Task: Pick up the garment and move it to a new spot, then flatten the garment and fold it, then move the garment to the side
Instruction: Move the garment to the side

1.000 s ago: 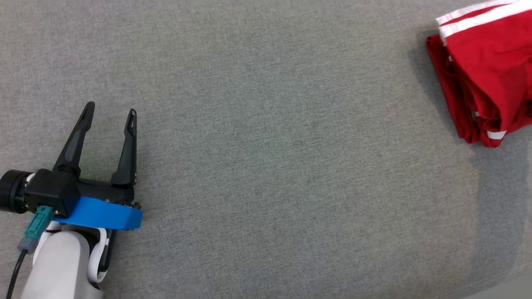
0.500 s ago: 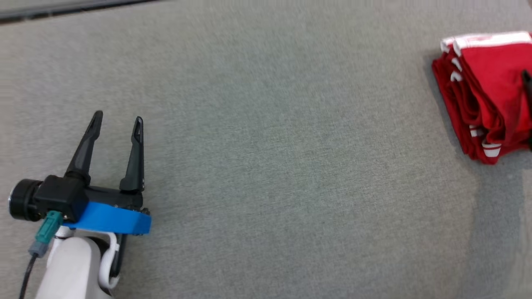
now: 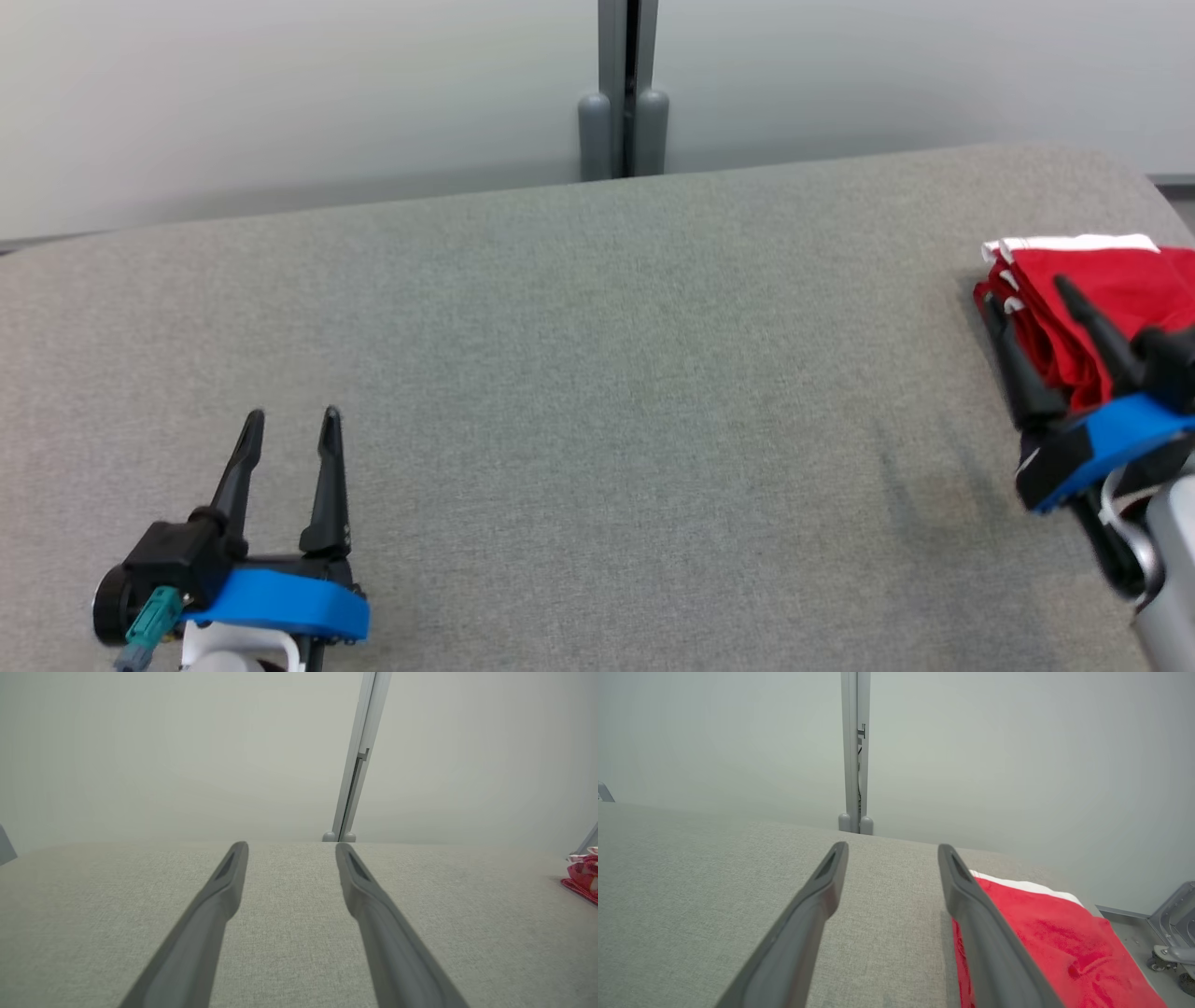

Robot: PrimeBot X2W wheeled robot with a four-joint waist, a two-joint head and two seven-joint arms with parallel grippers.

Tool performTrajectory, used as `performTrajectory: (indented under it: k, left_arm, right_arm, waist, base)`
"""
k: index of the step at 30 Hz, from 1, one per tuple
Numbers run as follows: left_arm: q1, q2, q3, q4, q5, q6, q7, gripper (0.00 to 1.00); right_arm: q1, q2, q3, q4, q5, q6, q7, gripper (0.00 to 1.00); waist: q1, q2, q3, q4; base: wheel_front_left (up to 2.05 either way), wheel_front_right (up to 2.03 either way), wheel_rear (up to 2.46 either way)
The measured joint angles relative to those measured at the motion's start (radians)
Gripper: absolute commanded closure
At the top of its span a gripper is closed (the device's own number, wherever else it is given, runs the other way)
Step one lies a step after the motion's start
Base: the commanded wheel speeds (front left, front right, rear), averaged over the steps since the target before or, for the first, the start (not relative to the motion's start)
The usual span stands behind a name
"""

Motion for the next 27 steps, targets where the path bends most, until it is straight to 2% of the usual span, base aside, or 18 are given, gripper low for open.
performTrajectory:
  k: [5, 13, 17, 27]
  left_arm:
    - [0.041, -0.008, 0.029, 0.011, -0.012, -0.004, -0.002, 0.00]
    - [0.078, -0.034, 0.053, 0.035, -0.013, -0.009, -0.002, 0.00]
    - [0.100, -0.040, 0.060, 0.045, -0.012, -0.014, -0.002, 0.00]
    - [0.103, -0.045, 0.076, 0.058, -0.013, -0.024, -0.002, 0.00]
  right_arm:
    - [0.149, 0.106, -0.070, -0.129, -0.052, 0.000, 0.013, 0.00]
    - [0.311, 0.229, -0.192, -0.199, -0.127, 0.000, 0.012, 0.00]
    - [0.350, 0.266, -0.226, -0.227, -0.149, 0.000, 0.028, 0.00]
    - [0.383, 0.305, -0.258, -0.293, -0.175, 0.000, 0.063, 0.00]
  waist:
    - [0.0000, 0.0000, -0.058, 0.022]
    - [0.0001, 0.0000, -0.112, 0.063]
    - [0.0003, 0.0000, -0.122, 0.061]
    - [0.0004, 0.0000, -0.116, 0.055]
  base:
    - [0.00, 0.00, 0.00]
    - [0.00, 0.00, 0.00]
    - [0.00, 0.00, 0.00]
    - [0.00, 0.00, 0.00]
